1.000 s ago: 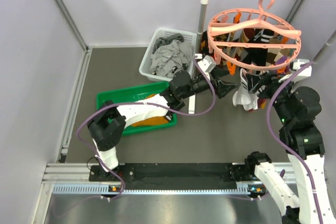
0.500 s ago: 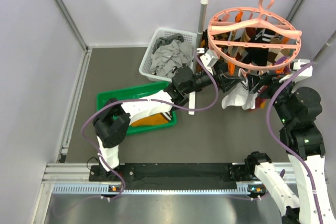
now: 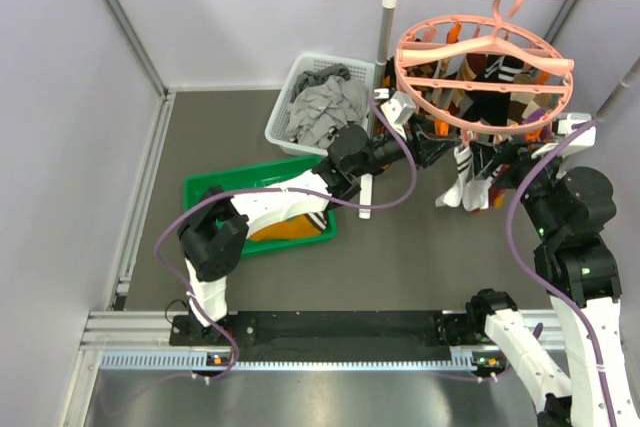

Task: Clip the socks to the hanger
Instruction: Open the clamp at the hanger.

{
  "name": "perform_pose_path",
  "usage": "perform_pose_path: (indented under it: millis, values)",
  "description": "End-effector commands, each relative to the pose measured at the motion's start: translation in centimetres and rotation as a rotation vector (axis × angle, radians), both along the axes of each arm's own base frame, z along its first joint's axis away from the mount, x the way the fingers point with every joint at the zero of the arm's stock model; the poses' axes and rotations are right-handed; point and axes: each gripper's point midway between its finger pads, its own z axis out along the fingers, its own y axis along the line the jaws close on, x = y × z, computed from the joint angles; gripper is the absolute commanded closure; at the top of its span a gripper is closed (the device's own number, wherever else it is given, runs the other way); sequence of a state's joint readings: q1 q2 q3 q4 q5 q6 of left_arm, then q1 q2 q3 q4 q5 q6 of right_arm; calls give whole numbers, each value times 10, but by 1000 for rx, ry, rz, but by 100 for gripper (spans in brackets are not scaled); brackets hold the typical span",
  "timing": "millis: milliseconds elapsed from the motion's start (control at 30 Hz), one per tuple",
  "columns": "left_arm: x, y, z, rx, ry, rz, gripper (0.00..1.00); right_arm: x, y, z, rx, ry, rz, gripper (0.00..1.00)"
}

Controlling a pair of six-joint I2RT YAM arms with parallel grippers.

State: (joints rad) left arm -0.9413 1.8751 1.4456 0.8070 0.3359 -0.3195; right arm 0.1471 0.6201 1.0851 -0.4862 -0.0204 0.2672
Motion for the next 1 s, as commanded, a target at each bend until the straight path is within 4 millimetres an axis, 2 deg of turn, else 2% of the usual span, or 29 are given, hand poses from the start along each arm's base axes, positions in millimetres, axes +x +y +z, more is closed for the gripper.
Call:
perform_pose_path:
  millis: [0,167,267,433,700,967]
  values:
    - [-3,9,25,-57,-16,15,57,-17,4,37,-12,-107,39,30]
    - [-3,8,18,-9,4,60,68,-25,14,49,-17,-135,104,30]
    - [-4,6,16,16,-6,108,71,-29,25,56,-17,-147,168,30]
    - [-4,1,9,59,-2,202,73,-31,42,57,-10,-109,267,31]
    - [-12,-9,9,106,-48,287,71,-21,59,30,31,73,348,41]
    - [-19,-14,9,125,-71,306,66,-8,49,9,63,146,264,50]
